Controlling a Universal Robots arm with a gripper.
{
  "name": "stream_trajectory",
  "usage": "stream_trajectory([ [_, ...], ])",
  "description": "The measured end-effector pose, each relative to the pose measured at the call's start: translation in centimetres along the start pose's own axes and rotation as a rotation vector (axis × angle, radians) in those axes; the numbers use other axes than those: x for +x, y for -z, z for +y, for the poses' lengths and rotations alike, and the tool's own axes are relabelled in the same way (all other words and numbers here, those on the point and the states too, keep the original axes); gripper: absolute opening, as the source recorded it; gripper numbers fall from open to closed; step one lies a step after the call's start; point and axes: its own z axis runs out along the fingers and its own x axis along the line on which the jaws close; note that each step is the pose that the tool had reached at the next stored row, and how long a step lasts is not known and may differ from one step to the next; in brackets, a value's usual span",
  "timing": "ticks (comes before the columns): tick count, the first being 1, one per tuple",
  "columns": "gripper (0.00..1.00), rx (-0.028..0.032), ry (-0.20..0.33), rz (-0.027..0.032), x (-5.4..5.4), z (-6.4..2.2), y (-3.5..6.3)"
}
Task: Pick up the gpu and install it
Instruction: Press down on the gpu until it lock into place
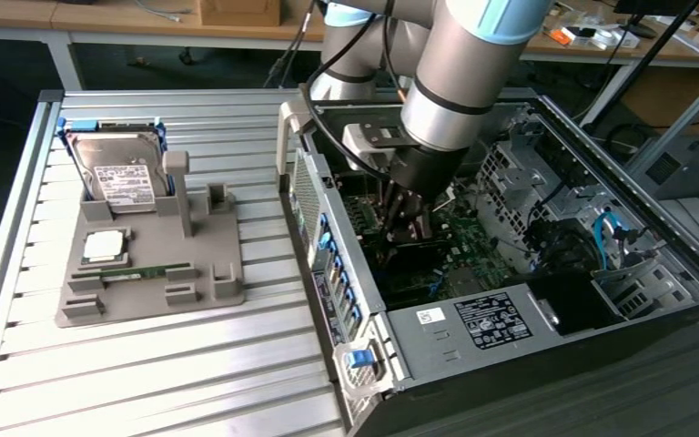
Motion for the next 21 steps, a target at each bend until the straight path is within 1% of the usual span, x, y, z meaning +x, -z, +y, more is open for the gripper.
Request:
stream_trajectory([
  [3, 0.11, 0.0003, 0.0, -0.0007, 0.0, 0.0, 0.02],
  [6, 0.11, 0.0015, 0.0, -0.0033, 0.0, 0.02, 0.4],
  [7, 0.11, 0.0004, 0.0, -0.0007, 0.0, 0.05, 0.79],
  [13, 0.11, 0.0007, 0.0, -0.001, 0.0, 0.16, 1.04],
  [16, 0.11, 0.0005, 0.0, -0.0008, -0.1, 0.54, 1.04],
  [18, 0.11, 0.0005, 0.0, -0.0008, -0.4, 0.87, 1.02],
  [21, 0.11, 0.0005, 0.0, -0.0008, -1.0, 1.03, 1.01],
])
